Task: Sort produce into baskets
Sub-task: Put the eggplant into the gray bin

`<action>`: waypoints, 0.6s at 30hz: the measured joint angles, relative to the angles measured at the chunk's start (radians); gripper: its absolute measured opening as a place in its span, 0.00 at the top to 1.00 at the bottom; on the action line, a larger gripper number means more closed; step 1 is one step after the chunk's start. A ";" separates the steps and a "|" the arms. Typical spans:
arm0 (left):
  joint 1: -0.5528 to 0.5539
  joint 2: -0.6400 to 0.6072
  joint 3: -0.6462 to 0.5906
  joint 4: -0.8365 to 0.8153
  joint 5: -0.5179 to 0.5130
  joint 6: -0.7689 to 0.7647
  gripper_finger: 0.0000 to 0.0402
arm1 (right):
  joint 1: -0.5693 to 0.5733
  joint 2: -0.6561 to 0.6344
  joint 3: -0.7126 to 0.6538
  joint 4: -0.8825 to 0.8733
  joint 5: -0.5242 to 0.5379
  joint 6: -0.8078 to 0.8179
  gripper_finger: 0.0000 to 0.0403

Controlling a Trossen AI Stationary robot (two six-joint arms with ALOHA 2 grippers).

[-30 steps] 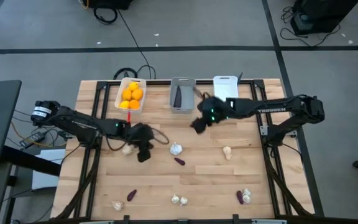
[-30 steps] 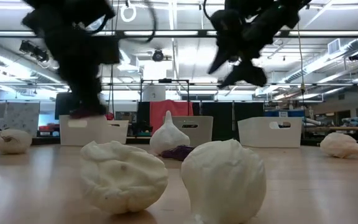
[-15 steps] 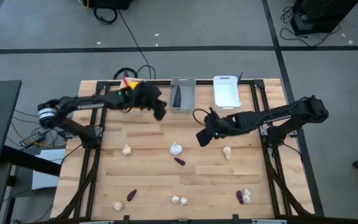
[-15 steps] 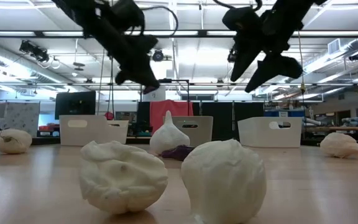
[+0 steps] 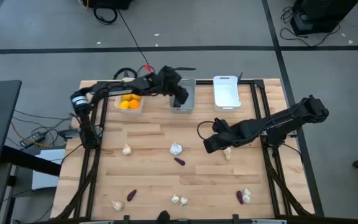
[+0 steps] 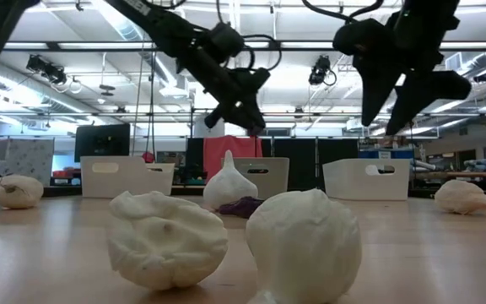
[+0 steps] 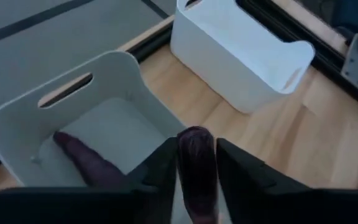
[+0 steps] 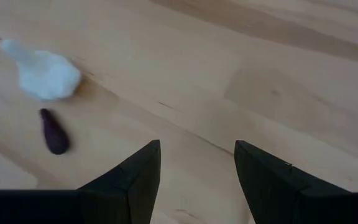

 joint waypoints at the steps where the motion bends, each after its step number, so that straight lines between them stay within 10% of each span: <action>1: 0.001 0.016 0.021 -0.021 -0.002 -0.001 0.67 | 0.005 0.000 0.000 -0.008 0.003 0.019 0.47; 8: 0.027 0.076 0.074 -0.134 0.024 -0.001 0.49 | 0.040 0.000 0.000 -0.022 0.024 0.085 0.47; 18: 0.012 -0.033 0.074 -0.140 0.343 0.240 0.47 | 0.028 0.000 0.000 -0.019 0.001 -0.167 0.47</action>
